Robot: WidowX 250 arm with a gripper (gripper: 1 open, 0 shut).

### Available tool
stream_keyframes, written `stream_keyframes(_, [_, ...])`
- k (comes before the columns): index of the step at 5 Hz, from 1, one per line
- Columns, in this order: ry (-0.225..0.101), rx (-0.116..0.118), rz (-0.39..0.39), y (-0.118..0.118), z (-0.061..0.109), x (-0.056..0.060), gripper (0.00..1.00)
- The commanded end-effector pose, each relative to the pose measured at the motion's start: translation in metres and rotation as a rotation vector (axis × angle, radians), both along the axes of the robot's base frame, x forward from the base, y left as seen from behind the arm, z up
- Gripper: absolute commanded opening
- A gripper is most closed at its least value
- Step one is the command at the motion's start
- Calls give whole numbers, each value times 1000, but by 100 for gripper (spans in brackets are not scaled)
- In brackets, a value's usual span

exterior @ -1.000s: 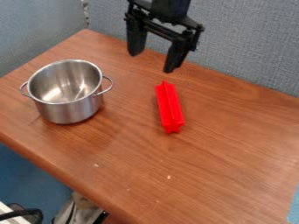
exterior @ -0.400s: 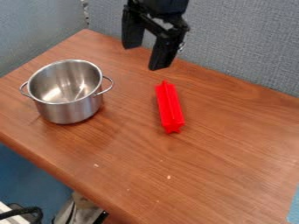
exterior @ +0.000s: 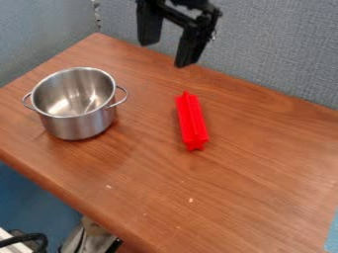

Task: Move the red object from the metal pot to the table

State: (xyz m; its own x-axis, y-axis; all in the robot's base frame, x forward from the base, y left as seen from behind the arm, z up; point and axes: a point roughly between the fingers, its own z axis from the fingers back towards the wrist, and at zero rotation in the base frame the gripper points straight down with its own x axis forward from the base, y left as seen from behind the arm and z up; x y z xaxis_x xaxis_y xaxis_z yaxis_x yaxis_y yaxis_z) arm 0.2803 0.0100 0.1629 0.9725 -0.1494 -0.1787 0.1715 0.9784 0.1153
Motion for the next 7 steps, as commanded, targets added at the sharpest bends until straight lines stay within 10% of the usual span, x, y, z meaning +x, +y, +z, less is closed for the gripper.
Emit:
stream_keyframes(1, [-34, 2, 70, -8, -2, -4, 100])
stream_keyframes(4, [-106, 5, -122, -57, -28, 1, 100])
stream_keyframes(6, [-103, -43, 103, -13, -13, 33, 100])
stream_keyframes(7, [-133, -57, 111, -15, -25, 36, 0])
